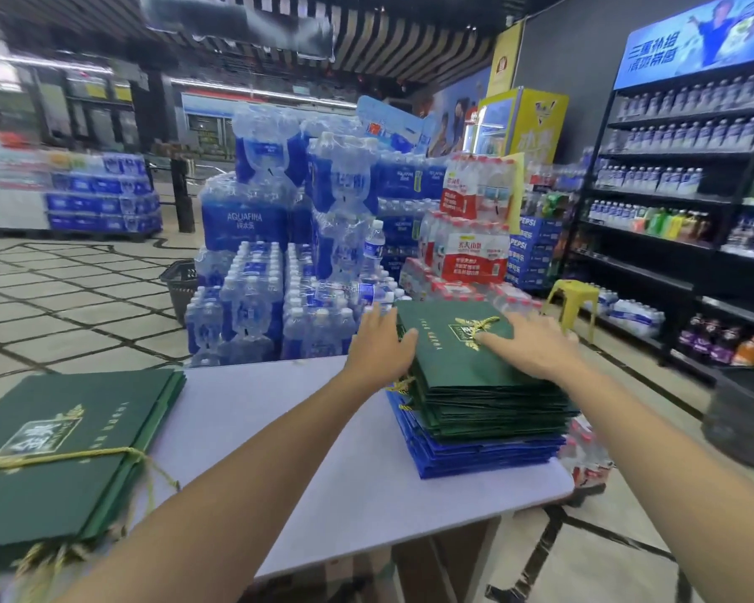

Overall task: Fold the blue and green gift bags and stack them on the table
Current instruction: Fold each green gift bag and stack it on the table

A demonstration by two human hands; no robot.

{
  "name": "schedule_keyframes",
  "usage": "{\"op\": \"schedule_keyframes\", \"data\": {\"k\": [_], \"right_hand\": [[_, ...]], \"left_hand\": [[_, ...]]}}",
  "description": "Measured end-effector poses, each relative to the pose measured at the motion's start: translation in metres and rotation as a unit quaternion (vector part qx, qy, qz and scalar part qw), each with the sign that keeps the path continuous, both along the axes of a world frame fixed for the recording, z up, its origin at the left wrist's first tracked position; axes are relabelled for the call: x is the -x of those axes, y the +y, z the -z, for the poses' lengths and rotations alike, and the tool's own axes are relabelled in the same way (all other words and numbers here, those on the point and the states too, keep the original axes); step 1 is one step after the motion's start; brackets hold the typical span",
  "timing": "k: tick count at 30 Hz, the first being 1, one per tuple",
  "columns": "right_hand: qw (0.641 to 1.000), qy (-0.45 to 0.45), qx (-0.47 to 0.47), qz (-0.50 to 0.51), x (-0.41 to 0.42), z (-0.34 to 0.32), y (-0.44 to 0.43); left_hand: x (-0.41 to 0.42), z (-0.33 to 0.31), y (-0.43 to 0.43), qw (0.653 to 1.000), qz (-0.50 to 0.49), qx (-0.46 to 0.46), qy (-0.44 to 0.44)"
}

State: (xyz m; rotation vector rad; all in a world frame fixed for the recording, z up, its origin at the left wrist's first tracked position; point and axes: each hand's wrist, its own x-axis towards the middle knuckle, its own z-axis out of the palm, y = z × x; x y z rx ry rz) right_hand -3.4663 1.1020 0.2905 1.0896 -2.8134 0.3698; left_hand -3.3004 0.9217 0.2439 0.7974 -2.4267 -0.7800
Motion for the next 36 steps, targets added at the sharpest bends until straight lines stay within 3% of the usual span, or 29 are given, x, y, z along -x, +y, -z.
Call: {"op": "schedule_keyframes", "data": {"k": [4, 9, 12, 16, 18, 22, 25, 30, 36], "right_hand": [[0.984, 0.118, 0.091, -0.099, -0.061, -0.020, -0.039], [0.942, 0.065, 0.174, -0.279, -0.163, 0.012, -0.105], [0.941, 0.013, 0.124, -0.316, -0.197, 0.059, -0.138], [0.954, -0.075, 0.028, -0.288, -0.217, 0.126, -0.161], [0.953, -0.102, -0.011, -0.286, -0.223, 0.148, -0.164], [0.951, -0.071, -0.057, -0.296, -0.228, 0.162, -0.165], [0.943, -0.121, -0.002, -0.309, -0.226, 0.157, -0.167], [0.927, -0.129, 0.123, -0.330, -0.222, 0.149, -0.168], [0.960, -0.107, 0.010, -0.257, -0.196, 0.145, -0.144]], "left_hand": [[-0.074, -0.005, -0.036, 0.987, -0.046, 0.150, -0.041], [-0.200, 0.013, -0.099, 0.955, -0.164, 0.200, -0.148], [-0.273, 0.033, -0.119, 0.930, -0.227, 0.153, -0.246], [-0.328, 0.063, -0.117, 0.895, -0.240, 0.043, -0.373], [-0.332, 0.072, -0.113, 0.894, -0.231, 0.033, -0.382], [-0.316, 0.073, -0.103, 0.902, -0.205, 0.059, -0.376], [-0.290, 0.072, -0.090, 0.914, -0.166, 0.070, -0.363], [-0.227, 0.087, -0.059, 0.928, -0.101, 0.124, -0.337], [-0.174, 0.098, -0.034, 0.953, -0.008, 0.106, -0.285]]}}
